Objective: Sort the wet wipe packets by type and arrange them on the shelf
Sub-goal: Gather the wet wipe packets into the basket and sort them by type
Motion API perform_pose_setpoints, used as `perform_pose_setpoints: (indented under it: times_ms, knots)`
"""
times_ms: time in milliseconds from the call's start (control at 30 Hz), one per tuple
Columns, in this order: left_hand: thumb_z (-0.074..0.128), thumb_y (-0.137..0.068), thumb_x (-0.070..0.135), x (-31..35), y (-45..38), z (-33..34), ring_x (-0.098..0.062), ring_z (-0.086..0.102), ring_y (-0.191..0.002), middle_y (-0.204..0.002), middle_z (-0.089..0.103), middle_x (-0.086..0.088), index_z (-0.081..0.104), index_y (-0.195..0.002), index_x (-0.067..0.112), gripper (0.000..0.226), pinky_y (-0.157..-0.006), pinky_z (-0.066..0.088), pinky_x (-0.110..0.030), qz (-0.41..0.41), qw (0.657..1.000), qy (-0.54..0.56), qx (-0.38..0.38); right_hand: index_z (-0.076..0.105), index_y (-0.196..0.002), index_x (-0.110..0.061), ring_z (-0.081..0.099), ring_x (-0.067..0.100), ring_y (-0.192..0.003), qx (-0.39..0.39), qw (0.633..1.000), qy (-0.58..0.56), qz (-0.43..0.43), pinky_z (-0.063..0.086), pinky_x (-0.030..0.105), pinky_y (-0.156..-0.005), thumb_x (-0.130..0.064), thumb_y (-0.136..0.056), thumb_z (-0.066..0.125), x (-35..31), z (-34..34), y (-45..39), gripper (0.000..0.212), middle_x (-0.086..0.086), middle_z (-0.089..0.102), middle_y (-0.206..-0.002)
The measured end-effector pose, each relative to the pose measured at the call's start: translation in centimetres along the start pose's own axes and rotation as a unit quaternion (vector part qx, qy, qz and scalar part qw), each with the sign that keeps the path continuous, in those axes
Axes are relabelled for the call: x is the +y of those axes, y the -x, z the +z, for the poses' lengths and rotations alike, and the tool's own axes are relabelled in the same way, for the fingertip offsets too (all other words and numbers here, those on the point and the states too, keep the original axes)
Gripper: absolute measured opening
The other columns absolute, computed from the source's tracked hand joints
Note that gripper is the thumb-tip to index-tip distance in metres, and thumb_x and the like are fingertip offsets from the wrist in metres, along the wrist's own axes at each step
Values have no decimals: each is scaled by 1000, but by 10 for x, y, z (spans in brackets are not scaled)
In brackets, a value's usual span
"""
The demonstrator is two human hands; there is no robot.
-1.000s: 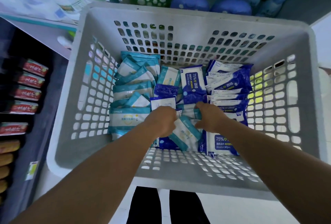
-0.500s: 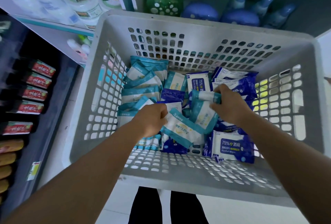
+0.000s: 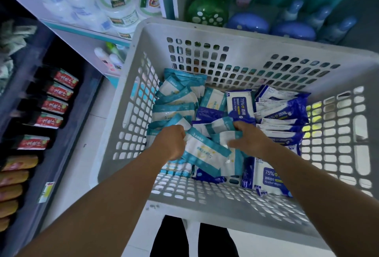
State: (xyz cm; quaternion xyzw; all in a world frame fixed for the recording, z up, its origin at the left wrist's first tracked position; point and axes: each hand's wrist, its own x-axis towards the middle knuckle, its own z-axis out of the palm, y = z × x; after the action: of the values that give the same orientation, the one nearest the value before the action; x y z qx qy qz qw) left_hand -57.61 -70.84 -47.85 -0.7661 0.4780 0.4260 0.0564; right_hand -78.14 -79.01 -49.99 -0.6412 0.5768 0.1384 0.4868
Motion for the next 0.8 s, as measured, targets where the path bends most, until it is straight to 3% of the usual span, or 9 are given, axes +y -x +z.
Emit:
perform_pose_setpoints:
  times_ms: [67, 167, 267, 367, 467, 533, 633, 733, 800]
  knots:
    - [48, -95, 13, 0, 0, -3, -26, 56, -99, -108, 59, -13, 55, -103, 6, 12, -73, 41, -29, -23, 999, 37, 0, 42, -136, -16, 59, 24, -100, -21, 999, 44, 24, 46, 27, -73, -15, -80, 74, 9, 5, 1, 65, 9, 60, -121]
    - [47, -96, 11, 1, -2, -12, -35, 57, -105, -108, 59, -20, 52, -94, 7, 7, -75, 47, -34, -79, 986, 138, 42, 29, -146, -9, 55, 28, -113, 1, 993, 105, 45, 42, 26, -76, -20, -84, 70, 15, 11, 2, 74, 13, 52, -133]
    - [46, -95, 8, 6, -3, -23, -35, 58, -104, -96, 60, -14, 47, -94, 10, 3, -78, 45, -34, -104, 972, 165, 127, 35, -139, -9, 58, 29, -101, 37, 994, 99, 15, 44, 29, -73, -19, -88, 65, 4, 4, 2, 60, 13, 59, -120]
    - [44, -92, 4, 13, -8, -36, -36, 57, -106, -110, 61, -19, 52, -111, 2, 20, -84, 44, -38, -122, 952, 168, 227, 43, -130, -15, 54, 22, -78, 83, 995, 46, -32, 41, 29, -62, -15, -89, 61, -15, -14, 3, 45, 7, 59, -100]
    - [44, -91, 2, 14, -20, -46, -35, 56, -106, -116, 57, -20, 45, -123, -2, 32, -85, 44, -38, -144, 940, 155, 266, 45, -131, -16, 50, 20, -79, 134, 985, 70, -83, 35, 27, -67, -14, -91, 56, -36, -30, -4, 41, 8, 61, -104]
    - [50, -90, 1, 15, -26, -48, -34, 51, -117, -129, 48, -21, 30, -136, -2, 50, -92, 43, -37, -143, 947, 120, 260, 42, -133, -15, 48, 21, -80, 162, 977, 95, -103, 35, 28, -69, -15, -93, 53, -49, -37, -8, 41, 8, 60, -106]
    - [59, -86, 0, 17, -27, -41, -35, 23, -140, -154, 13, -20, -2, -151, 10, 89, -112, 30, -40, -79, 971, 10, 224, 39, -134, -16, 53, 23, -81, 178, 972, 106, -111, 36, 28, -69, -16, -93, 54, -64, -39, -17, 43, 8, 61, -108]
    - [53, -84, -8, 15, -27, -28, -29, -9, -147, -159, -17, -7, -8, -152, 22, 96, -119, 7, -45, 50, 980, -157, 113, 39, -138, -18, 59, 27, -101, 154, 971, 139, -118, 40, 29, -76, -18, -94, 55, -71, -34, -27, 47, 10, 61, -121]
    - [51, -87, -6, 8, -33, -20, -25, -16, -146, -158, -22, -3, -9, -152, 23, 93, -118, 3, -46, 72, 971, -224, 44, 37, -142, -20, 56, 27, -111, 153, 969, 156, -117, 41, 31, -83, -18, -95, 52, -76, -33, -32, 49, 9, 58, -129]
